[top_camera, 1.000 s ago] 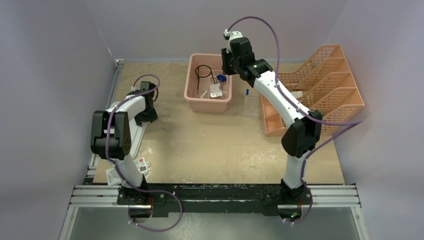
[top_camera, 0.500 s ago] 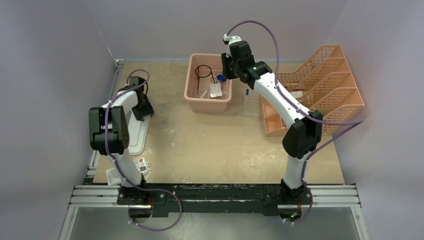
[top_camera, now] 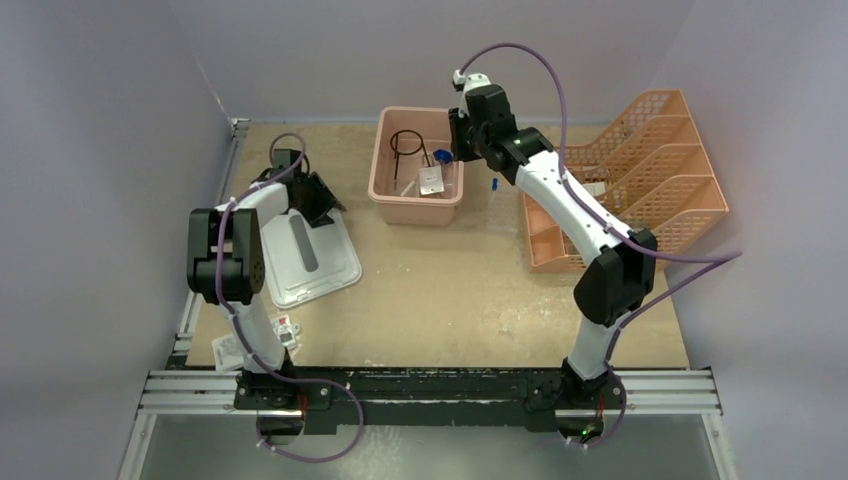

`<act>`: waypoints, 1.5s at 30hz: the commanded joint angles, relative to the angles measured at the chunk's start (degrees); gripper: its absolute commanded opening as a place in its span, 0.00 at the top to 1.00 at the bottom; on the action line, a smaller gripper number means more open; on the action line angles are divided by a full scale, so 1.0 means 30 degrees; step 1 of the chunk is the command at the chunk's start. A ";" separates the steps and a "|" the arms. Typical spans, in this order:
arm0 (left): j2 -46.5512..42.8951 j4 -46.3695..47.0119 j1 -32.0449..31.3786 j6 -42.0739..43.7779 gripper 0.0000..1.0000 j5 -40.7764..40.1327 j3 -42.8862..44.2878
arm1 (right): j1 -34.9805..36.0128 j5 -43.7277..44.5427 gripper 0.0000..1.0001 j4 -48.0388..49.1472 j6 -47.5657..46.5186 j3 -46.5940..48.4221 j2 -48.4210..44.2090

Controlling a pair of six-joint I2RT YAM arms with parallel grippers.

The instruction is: Organize the chemistry lab equipment

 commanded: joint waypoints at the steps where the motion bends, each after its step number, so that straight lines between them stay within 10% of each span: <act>1: -0.0499 -0.0632 -0.0116 -0.0206 0.53 0.0090 0.1159 | -0.0098 -0.0104 0.69 0.0796 0.0017 -0.0220 -0.1071; 17: -0.5503 -0.8102 0.0527 0.3275 0.44 -1.2678 0.0244 | 0.1470 -0.1035 0.68 0.1678 0.0083 -0.0691 -0.1580; 21: -0.6349 -0.7320 0.1444 0.3139 0.61 -1.1869 -0.1562 | 0.2028 -0.0940 0.68 0.1866 0.0111 -0.1138 -0.1813; 33: -0.6045 -0.6583 0.3090 0.4036 0.49 -1.1127 -0.3512 | 0.2191 -0.1236 0.68 0.2425 0.0314 -0.2644 -0.2673; 45: -0.4837 -0.4928 0.3814 0.4799 0.59 -0.9473 -0.5101 | 0.2188 -0.1046 0.68 0.2383 0.0117 -0.2910 -0.2808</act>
